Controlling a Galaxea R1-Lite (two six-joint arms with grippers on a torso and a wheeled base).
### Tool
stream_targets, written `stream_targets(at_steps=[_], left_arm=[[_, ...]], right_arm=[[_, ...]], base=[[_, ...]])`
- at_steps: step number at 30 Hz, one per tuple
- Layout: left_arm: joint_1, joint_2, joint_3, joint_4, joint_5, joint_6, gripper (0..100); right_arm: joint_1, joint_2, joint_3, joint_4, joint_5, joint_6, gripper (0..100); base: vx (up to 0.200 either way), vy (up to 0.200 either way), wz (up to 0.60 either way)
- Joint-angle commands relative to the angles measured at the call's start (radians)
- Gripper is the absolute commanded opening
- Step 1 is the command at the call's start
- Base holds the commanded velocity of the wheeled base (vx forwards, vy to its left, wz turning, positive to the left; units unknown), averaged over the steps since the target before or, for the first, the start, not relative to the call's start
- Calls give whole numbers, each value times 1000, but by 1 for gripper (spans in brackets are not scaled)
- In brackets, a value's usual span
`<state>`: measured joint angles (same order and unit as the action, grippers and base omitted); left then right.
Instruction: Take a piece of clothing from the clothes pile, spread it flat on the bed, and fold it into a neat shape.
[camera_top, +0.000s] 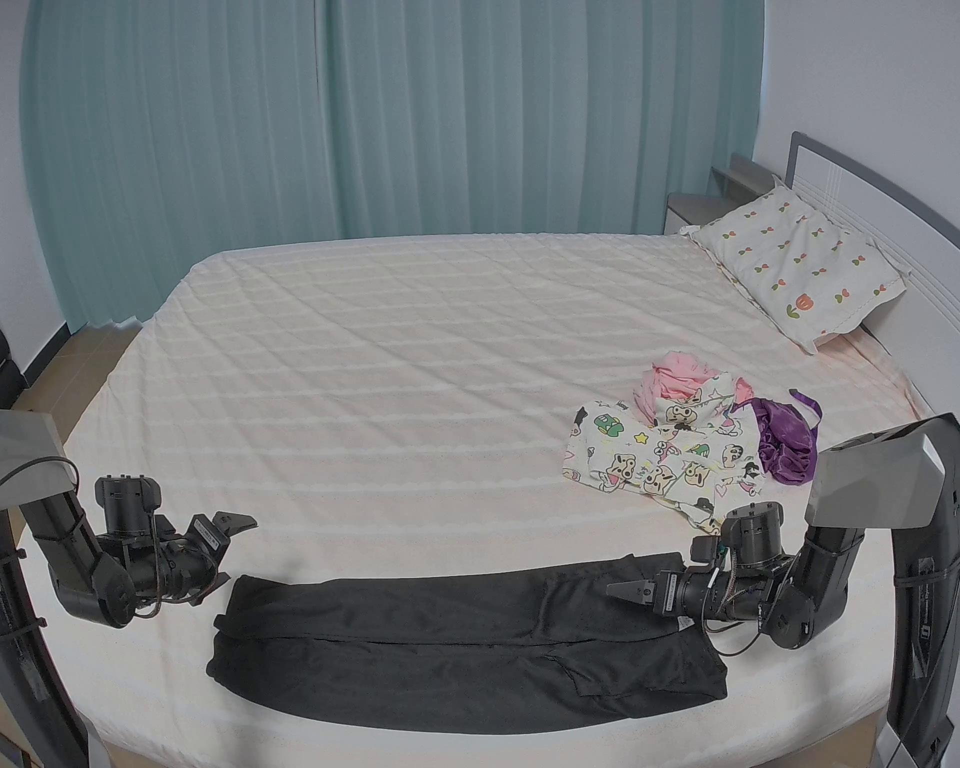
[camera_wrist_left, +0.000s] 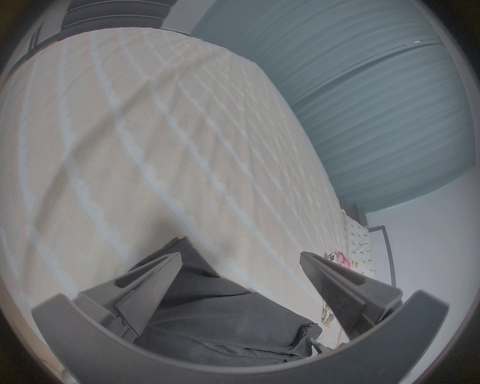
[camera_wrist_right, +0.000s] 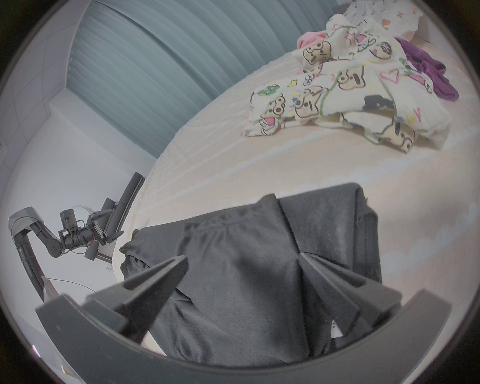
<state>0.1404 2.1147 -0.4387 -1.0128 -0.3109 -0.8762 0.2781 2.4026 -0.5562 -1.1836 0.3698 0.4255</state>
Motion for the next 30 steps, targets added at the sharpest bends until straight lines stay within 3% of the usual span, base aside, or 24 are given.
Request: stream_targets(at_steps=[1, 8, 29, 30], left_arm=[[-22, 42, 5, -36, 6, -6, 100], [-22, 50, 35, -73, 6, 2, 100], [-28, 65, 51, -112, 9, 3, 100], [-28, 65, 51, -112, 9, 3, 100]], right_arm=[[-4, 17, -5, 32, -2, -1, 0], [-17, -3, 36, 56, -6, -64, 0], [-54, -39, 102, 36, -20, -65, 0], [-54, -39, 102, 36, -20, -65, 100]], base=[[0, 0, 0], [0, 0, 0], [0, 0, 0], [0, 0, 0]])
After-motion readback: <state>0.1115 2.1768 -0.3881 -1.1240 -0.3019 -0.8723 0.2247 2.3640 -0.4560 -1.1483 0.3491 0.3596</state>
